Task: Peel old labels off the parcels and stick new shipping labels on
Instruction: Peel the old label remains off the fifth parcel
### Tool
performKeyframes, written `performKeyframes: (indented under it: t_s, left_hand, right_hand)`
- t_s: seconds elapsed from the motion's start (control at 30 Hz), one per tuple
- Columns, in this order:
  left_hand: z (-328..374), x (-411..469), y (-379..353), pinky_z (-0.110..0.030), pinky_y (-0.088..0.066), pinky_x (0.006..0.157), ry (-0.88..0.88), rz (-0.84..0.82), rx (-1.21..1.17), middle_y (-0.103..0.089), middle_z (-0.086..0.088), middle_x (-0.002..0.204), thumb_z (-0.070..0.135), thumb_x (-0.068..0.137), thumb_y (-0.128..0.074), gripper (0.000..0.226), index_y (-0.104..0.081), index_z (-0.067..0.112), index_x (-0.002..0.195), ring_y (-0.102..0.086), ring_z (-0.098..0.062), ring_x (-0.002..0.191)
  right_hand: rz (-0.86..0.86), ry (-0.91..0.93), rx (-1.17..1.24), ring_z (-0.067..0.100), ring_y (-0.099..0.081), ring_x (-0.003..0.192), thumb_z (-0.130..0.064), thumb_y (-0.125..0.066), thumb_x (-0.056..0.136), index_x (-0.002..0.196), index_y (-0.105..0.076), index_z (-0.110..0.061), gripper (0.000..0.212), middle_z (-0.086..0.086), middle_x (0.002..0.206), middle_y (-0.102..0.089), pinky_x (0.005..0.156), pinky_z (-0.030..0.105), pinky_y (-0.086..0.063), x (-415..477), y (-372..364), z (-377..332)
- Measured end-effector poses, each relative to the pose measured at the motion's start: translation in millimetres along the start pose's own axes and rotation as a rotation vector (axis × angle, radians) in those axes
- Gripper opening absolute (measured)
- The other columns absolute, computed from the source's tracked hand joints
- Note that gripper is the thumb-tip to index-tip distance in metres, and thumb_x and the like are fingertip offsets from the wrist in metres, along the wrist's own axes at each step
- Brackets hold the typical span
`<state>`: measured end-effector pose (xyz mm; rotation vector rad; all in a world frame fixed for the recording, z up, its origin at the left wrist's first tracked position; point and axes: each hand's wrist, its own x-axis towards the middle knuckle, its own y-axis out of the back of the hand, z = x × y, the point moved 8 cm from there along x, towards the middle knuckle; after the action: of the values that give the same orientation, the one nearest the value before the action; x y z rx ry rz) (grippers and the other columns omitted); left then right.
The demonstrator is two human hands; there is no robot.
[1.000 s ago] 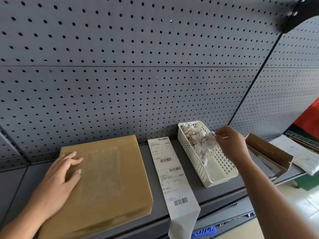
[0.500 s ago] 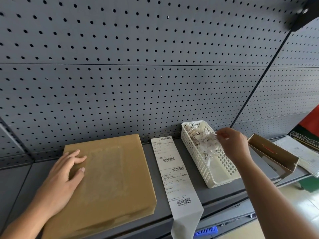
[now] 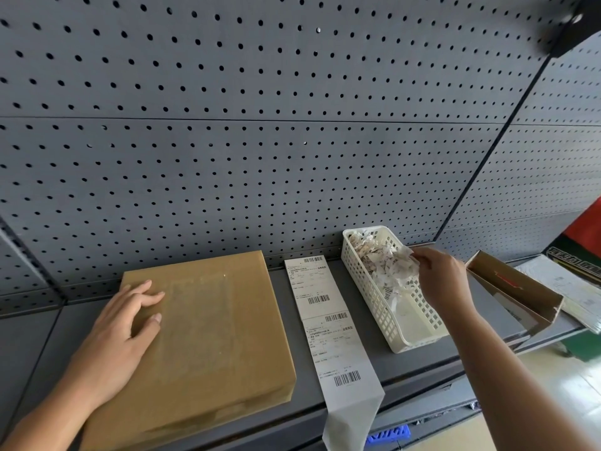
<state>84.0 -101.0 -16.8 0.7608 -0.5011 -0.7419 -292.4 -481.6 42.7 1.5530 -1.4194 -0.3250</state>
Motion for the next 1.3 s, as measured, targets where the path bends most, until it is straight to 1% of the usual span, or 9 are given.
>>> performKeyframes:
  t_s: [0.13,0.23,0.3,0.6,0.73,0.87,0.97,1.03,1.3]
  left_hand:
    - [0.6,-0.5,-0.2,-0.038,-0.017,0.118,0.006,-0.001,-0.001,-0.017,0.047,0.146,0.042,0.098,-0.048,0.025,-0.044,0.061,0.114,-0.008,0.012,0.145]
    - [0.6,-0.3,0.1,-0.041,-0.017,0.121,0.005,0.001,0.001,-0.024,0.034,0.153,0.046,0.096,-0.046,0.024,-0.043,0.060,0.115,-0.009,0.009,0.146]
    - [1.7,-0.1,1.1,-0.045,-0.019,0.122,0.001,0.007,-0.003,-0.026,0.030,0.154,0.048,0.095,-0.044,0.024,-0.043,0.060,0.115,-0.010,0.008,0.146]
    - [1.3,-0.5,1.3,-0.045,-0.018,0.122,0.002,0.010,0.002,-0.026,0.030,0.154,0.037,0.100,-0.050,0.028,-0.043,0.060,0.114,-0.010,0.007,0.146]
    - [1.6,-0.7,1.3,-0.046,-0.019,0.123,0.007,0.009,0.002,-0.025,0.031,0.154,0.037,0.101,-0.050,0.028,-0.043,0.060,0.114,-0.009,0.007,0.147]
    - [2.0,-0.8,2.0,-0.048,-0.019,0.123,0.006,0.009,0.002,-0.025,0.031,0.154,0.040,0.100,-0.049,0.027,-0.042,0.061,0.114,-0.009,0.006,0.147]
    - [3.2,-1.0,2.7,-0.047,-0.019,0.123,0.002,0.009,0.000,-0.025,0.030,0.155,0.039,0.100,-0.049,0.027,-0.042,0.061,0.114,-0.009,0.006,0.147]
    - [3.7,-1.2,2.7,-0.047,-0.018,0.123,0.002,0.010,0.000,-0.025,0.029,0.155,0.037,0.100,-0.050,0.028,-0.042,0.061,0.114,-0.010,0.006,0.147]
    - [4.9,-1.5,2.7,-0.047,-0.020,0.122,0.007,0.008,-0.009,-0.025,0.031,0.153,0.034,0.101,-0.051,0.030,-0.041,0.060,0.115,-0.010,0.009,0.144]
  right_hand:
    - [0.029,0.029,-0.038,0.022,-0.065,0.095,-0.001,-0.052,0.097,0.109,-0.075,-0.010,0.028,0.006,0.108,-0.074,0.084,0.027,-0.045,-2.2,4.6,0.0]
    - [0.041,0.044,-0.043,0.022,-0.065,0.094,-0.002,-0.059,0.094,0.103,-0.077,-0.009,0.021,0.006,0.105,-0.073,0.086,0.028,-0.044,-1.8,10.8,-0.9]
    - [0.033,0.037,-0.029,0.020,-0.064,0.092,-0.001,-0.061,0.093,0.101,-0.077,-0.009,0.019,0.005,0.104,-0.073,0.086,0.029,-0.046,-1.9,13.4,-1.3]
    - [-0.026,0.014,-0.057,0.017,-0.061,0.084,-0.004,-0.062,0.090,0.094,-0.076,-0.012,0.017,0.002,0.096,-0.070,0.082,0.028,-0.046,-2.4,14.5,2.4]
    - [-0.074,-0.061,-0.025,0.017,-0.064,0.078,-0.007,-0.064,0.091,0.097,-0.074,-0.013,0.013,-0.002,0.086,-0.068,0.077,0.034,-0.055,-4.1,12.7,9.1]
    - [-0.095,-0.190,0.081,0.016,-0.065,0.079,-0.011,-0.066,0.091,0.107,-0.066,-0.012,0.015,-0.002,0.091,-0.068,0.074,0.037,-0.058,-6.0,10.9,23.0]
    - [-0.132,-0.274,0.167,0.016,-0.061,0.061,-0.009,-0.063,0.093,0.100,-0.069,-0.012,0.010,0.000,0.086,-0.070,0.053,0.030,-0.050,-9.4,6.9,32.6]
    - [-0.153,-0.294,0.209,0.015,-0.052,0.051,-0.007,-0.062,0.093,0.092,-0.071,-0.015,0.013,0.002,0.079,-0.071,0.046,0.028,-0.044,-11.8,4.6,35.6]
    - [-0.183,-0.380,0.328,0.019,-0.048,0.056,-0.005,-0.062,0.093,0.086,-0.074,-0.014,0.017,0.010,0.076,-0.069,0.047,0.028,-0.039,-17.8,2.9,37.9]
